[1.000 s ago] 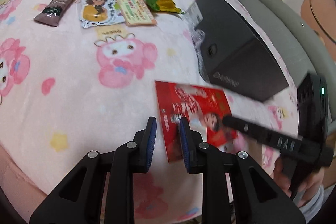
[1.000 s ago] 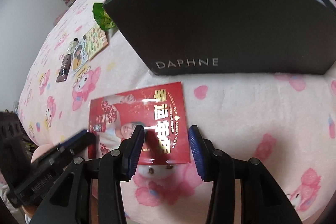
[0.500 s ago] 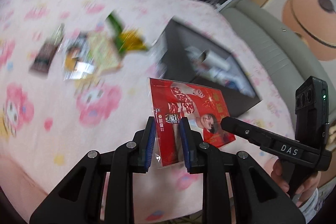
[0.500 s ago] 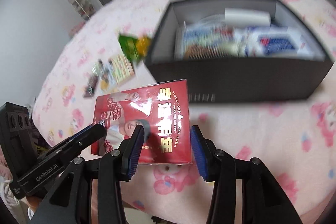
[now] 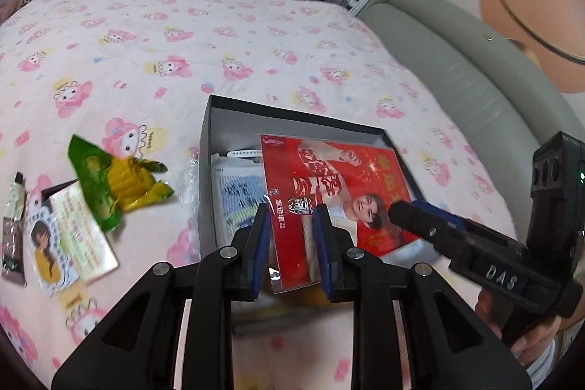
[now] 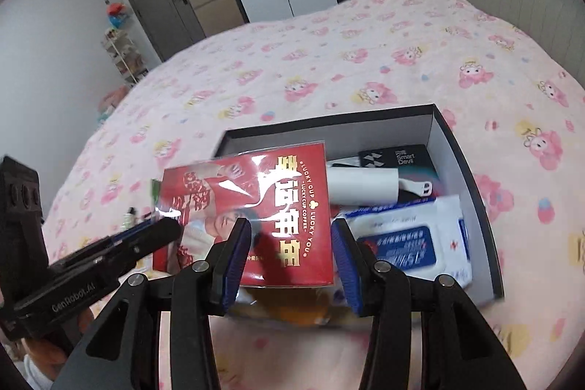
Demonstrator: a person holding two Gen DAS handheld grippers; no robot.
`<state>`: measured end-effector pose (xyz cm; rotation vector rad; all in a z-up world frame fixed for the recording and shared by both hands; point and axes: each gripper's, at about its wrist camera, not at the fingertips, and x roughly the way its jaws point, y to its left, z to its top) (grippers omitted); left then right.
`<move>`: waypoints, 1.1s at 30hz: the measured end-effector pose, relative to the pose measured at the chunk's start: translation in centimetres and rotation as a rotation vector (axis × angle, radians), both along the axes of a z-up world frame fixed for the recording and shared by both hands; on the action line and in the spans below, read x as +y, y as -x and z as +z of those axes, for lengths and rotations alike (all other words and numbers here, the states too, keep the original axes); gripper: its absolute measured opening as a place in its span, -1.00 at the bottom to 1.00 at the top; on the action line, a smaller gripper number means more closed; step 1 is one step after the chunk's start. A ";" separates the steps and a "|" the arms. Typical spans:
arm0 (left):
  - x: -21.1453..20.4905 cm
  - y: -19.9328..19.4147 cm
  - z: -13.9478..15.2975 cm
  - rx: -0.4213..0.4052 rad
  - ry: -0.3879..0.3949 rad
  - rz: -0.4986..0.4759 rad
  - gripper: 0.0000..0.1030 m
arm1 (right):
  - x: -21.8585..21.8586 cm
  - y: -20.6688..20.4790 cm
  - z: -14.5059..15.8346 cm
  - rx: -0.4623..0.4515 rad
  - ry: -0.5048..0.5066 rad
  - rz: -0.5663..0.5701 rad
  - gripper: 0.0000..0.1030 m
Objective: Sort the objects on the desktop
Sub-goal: 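Carry the red packet with the left gripper over the open box, then open the left gripper to drop the red packet into the box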
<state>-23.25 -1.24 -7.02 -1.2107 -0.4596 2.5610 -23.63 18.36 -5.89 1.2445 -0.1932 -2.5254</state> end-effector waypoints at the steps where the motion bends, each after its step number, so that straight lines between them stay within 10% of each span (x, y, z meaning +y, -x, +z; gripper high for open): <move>1: 0.3 0.7 -0.4 -0.011 0.017 0.005 -0.58 | -0.2 0.9 -0.7 -0.018 -0.016 0.006 -0.18; 15: 2.2 2.6 -3.5 -0.132 0.213 0.000 -0.35 | -1.7 3.2 -6.5 -0.121 -0.140 0.018 -0.15; 33: 2.3 -9.6 4.5 0.122 0.177 -0.020 -0.18 | -1.4 -6.9 2.7 0.086 -0.077 -0.040 -0.10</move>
